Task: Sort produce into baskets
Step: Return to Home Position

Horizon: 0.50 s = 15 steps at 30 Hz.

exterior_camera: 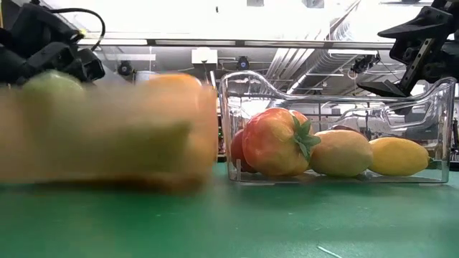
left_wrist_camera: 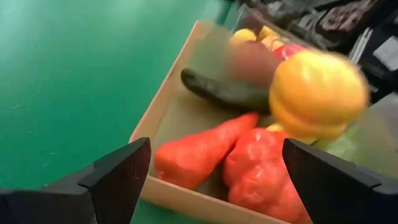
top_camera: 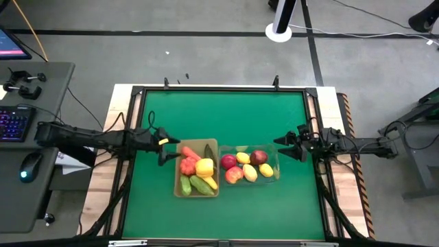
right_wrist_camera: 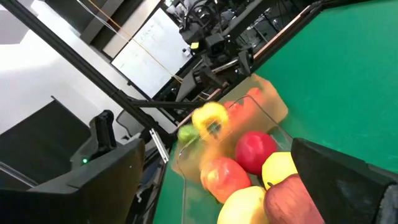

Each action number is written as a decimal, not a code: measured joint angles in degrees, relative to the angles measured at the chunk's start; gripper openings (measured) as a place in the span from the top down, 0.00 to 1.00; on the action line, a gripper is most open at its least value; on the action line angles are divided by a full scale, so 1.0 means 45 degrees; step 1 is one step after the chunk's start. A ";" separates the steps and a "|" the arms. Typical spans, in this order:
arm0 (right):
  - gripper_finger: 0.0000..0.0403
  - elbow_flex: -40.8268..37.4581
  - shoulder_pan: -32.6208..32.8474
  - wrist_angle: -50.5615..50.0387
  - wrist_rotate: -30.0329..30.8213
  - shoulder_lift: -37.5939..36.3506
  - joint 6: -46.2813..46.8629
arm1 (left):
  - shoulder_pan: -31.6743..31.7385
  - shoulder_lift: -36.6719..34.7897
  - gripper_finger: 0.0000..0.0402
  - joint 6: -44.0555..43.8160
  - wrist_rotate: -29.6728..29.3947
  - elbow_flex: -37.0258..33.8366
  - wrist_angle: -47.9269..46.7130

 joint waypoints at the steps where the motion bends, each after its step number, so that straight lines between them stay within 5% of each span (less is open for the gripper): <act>1: 0.01 0.0000 0.0000 0.0005 0.0000 0.0000 0.0001 | 0.0004 0.0024 0.11 0.0128 -0.0086 0.0008 -0.0153; 8: 0.01 0.0000 0.0000 0.0005 0.0005 0.0000 0.0005 | 0.0005 0.0100 0.11 0.2361 0.0097 -0.0169 0.3057; 15: 0.01 0.0000 -0.0001 0.0000 0.0010 0.0010 0.0004 | 0.0005 0.0092 0.11 0.2177 0.0049 -0.0129 0.5018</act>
